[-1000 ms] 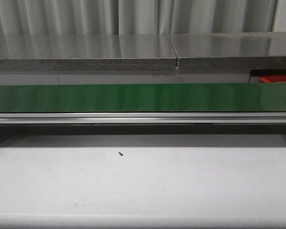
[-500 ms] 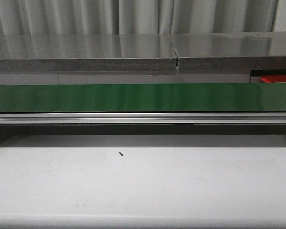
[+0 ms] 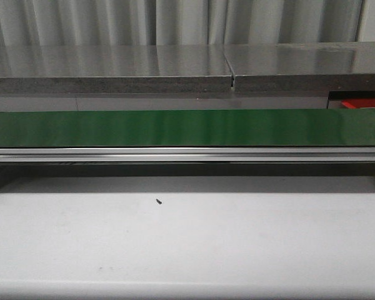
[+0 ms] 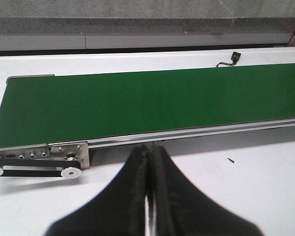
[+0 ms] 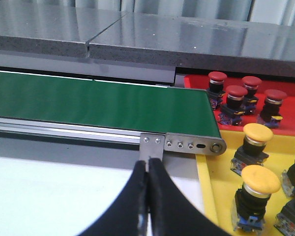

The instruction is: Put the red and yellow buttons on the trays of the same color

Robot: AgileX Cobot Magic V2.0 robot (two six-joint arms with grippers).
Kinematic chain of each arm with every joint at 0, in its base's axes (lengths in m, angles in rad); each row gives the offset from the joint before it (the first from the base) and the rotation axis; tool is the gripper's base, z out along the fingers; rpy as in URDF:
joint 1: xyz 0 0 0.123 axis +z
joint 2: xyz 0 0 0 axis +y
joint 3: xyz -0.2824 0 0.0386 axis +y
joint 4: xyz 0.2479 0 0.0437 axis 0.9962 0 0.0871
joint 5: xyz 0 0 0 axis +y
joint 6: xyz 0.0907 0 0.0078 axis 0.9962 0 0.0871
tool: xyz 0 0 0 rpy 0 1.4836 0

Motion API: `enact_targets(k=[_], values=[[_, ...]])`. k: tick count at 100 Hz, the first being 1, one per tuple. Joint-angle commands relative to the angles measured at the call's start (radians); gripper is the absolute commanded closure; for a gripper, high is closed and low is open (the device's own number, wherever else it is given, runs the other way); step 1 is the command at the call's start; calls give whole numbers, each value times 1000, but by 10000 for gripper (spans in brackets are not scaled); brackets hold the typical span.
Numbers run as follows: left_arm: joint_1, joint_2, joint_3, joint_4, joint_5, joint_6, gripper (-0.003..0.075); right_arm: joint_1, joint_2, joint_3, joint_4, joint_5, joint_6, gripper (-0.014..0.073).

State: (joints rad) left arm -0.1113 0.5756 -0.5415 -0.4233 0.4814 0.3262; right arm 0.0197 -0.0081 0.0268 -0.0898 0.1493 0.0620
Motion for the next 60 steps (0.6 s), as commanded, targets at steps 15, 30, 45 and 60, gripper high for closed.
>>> enact_targets(k=[15, 30, 45, 60], values=[[-7, -16, -28, 47, -182, -15, 739, 0, -19, 0, 0, -80, 0, 662], [-7, -111, 8, 238, -234, -183, 739, 0, -19, 0, 0, -80, 0, 662], [-7, -265, 126, 423, -262, -358, 739, 0, -19, 0, 0, -80, 0, 662], [-8, -443, 279, 584, -291, -516, 739, 0, -19, 0, 0, -80, 0, 662]])
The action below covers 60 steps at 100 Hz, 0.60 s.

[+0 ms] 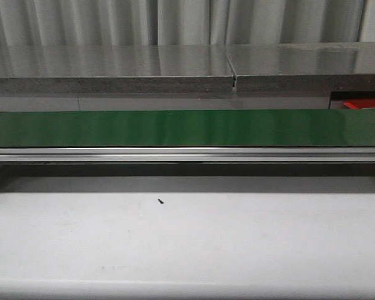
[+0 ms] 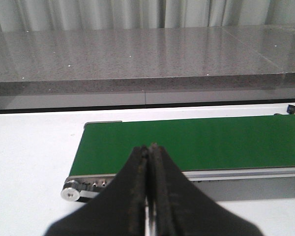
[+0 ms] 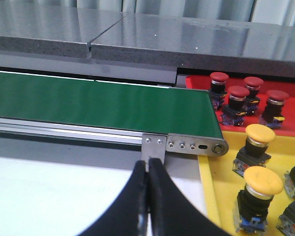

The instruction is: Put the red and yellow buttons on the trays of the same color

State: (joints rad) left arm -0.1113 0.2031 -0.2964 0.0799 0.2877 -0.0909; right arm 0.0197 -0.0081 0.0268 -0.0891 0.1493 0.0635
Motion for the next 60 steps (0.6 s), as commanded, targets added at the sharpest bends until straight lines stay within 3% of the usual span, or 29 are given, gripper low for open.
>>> enact_targets(k=[1, 17, 44, 60], values=[[-8, -88, 39, 85, -98, -109, 739, 0, -19, 0, -1, -80, -1, 662], [-8, -246, 158, 94, -107, -121, 739, 0, -19, 0, -1, -80, -1, 662], [-8, -238, 307, 98, -330, -121, 739, 0, -19, 0, -1, -80, -1, 662], [-8, -240, 305, 95, -316, -121, 739, 0, -19, 0, -1, -80, -1, 662]])
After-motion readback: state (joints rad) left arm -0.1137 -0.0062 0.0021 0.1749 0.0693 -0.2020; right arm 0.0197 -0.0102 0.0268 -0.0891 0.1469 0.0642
